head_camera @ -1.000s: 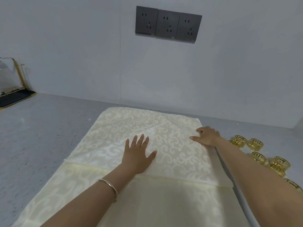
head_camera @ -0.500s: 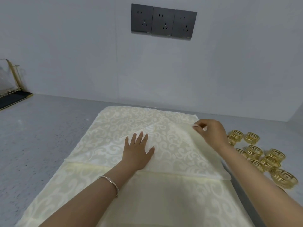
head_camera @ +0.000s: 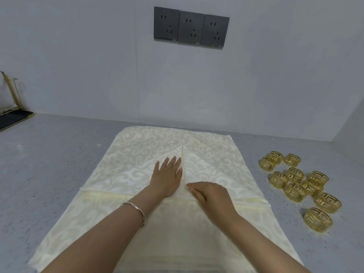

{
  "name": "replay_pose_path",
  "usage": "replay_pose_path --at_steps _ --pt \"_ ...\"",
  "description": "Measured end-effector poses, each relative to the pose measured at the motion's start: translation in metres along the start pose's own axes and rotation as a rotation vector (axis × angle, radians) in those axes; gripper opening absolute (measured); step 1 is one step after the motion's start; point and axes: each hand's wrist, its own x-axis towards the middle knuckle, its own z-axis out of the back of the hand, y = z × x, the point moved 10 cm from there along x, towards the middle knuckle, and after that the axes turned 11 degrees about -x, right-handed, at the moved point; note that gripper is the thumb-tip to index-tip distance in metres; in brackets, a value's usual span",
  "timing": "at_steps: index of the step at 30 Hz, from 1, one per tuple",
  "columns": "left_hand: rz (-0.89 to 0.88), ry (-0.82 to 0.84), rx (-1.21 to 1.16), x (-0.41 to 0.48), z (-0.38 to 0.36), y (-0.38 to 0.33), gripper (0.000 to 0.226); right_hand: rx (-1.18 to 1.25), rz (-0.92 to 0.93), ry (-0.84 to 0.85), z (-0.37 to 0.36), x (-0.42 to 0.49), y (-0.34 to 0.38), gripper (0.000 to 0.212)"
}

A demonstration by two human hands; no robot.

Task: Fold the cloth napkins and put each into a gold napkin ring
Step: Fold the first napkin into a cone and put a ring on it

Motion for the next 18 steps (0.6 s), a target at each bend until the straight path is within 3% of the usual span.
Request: replay_pose_path --at_steps 4,7,11,15,18 --pt "-0.016 0.02 -0.007 0.0 -0.002 -0.002 0.051 -0.019 0.021 0.035 -0.007 -0.006 0.012 0.062" --pt "-0.024 0.045 -0.004 0.002 -0.003 -0.002 0.05 -0.071 0.035 0.064 -0.012 -0.008 0.019 0.042" --pt "-0.016 0.076 0.041 0.004 -0.006 0.0 0.052 -0.013 0.05 0.132 -0.013 -0.012 0.026 0.036" --pt "-0.028 0.065 0.096 0.005 -0.007 0.0 0.056 0.258 -0.174 -0.056 0.016 0.009 -0.015 0.031" --pt "-0.028 0.065 0.113 0.004 -0.007 0.0 0.056 0.06 -0.177 0.004 0.005 0.043 -0.043 0.038"
